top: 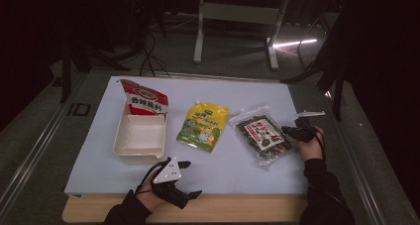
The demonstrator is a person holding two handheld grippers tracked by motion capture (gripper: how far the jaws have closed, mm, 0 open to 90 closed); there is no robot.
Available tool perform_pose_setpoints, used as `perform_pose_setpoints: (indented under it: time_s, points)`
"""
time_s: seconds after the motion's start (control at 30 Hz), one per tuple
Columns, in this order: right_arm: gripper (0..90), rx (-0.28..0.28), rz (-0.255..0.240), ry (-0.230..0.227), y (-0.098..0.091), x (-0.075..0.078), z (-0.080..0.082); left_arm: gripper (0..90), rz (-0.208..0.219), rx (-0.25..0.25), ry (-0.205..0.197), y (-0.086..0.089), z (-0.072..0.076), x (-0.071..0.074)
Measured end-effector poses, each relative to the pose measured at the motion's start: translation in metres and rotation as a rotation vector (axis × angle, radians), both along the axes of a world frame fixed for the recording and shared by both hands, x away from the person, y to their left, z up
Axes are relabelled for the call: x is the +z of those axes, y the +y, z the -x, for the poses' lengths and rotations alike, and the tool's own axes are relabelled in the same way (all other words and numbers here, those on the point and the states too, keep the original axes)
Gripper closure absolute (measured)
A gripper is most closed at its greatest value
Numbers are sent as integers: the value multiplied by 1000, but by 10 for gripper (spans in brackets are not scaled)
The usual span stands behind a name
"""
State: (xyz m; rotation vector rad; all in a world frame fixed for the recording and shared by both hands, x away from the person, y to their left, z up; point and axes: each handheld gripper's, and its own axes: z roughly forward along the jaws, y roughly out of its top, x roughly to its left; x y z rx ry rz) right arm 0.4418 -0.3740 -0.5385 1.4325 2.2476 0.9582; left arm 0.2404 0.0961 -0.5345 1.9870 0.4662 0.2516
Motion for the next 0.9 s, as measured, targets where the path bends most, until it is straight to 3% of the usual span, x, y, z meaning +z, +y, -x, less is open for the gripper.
perform_pose_setpoints:
  time_s: [0.57,0.9]
  points:
    - [900,83,-29,1,24,4,66,43,6,-12,-4,-3,0,2]
    - [900,133,-47,13,38,3,86,43,7,-16,-7,-3,0,3]
